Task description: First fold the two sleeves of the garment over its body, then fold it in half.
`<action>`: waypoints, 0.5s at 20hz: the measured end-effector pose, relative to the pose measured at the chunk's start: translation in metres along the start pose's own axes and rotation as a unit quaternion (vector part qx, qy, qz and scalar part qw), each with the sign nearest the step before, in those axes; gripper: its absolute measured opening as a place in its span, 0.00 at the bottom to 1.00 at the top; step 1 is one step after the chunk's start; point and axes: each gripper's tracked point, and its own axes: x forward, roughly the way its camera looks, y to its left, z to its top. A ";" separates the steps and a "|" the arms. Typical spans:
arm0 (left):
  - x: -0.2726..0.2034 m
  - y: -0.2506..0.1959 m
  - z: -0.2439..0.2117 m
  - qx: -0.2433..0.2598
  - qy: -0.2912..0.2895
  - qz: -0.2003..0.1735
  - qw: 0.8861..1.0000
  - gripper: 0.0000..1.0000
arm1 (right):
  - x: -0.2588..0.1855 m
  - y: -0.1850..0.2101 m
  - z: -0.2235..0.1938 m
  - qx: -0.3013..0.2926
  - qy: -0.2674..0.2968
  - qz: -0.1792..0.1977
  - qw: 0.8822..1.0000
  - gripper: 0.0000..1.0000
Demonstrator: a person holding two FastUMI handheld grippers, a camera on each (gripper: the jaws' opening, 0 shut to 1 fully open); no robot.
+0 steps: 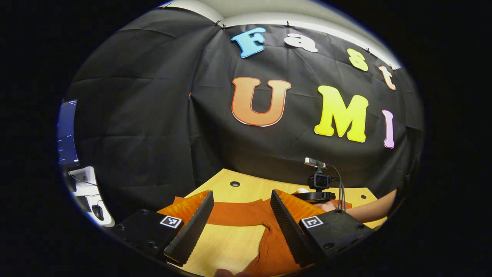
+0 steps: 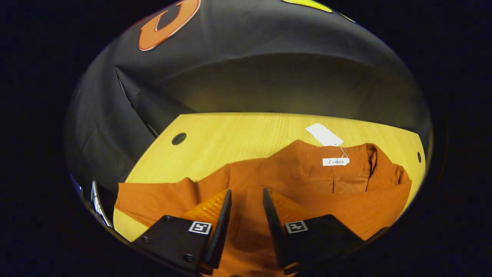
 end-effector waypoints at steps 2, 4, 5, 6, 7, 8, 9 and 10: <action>0.005 0.002 -0.001 0.001 0.000 -0.002 1.000 0.96 | -0.029 -0.003 0.017 0.011 -0.027 0.007 1.000 0.62; 0.012 0.003 -0.002 -0.001 0.000 -0.006 1.000 0.97 | -0.066 -0.010 0.033 0.025 -0.054 0.006 0.998 0.67; 0.015 0.004 -0.002 -0.003 -0.001 -0.008 1.000 0.97 | -0.086 -0.014 0.041 0.024 -0.068 0.008 0.997 0.73; 0.019 0.003 -0.003 -0.006 -0.003 -0.013 1.000 0.97 | -0.108 -0.018 0.047 0.020 -0.086 0.006 0.996 0.72; 0.022 0.002 -0.002 -0.007 -0.009 -0.017 1.000 0.97 | -0.131 -0.019 0.053 0.015 -0.104 0.006 0.994 0.78; 0.025 0.004 0.001 -0.003 -0.014 -0.019 1.000 0.97 | -0.156 -0.022 0.057 0.006 -0.123 0.004 0.992 0.82; 0.028 0.006 0.001 0.002 -0.020 -0.016 1.000 0.97 | -0.183 -0.022 0.061 -0.002 -0.144 0.002 0.990 0.84; 0.032 0.010 0.003 0.006 -0.023 -0.013 1.000 0.96 | -0.212 -0.021 0.064 -0.008 -0.167 0.002 0.986 0.84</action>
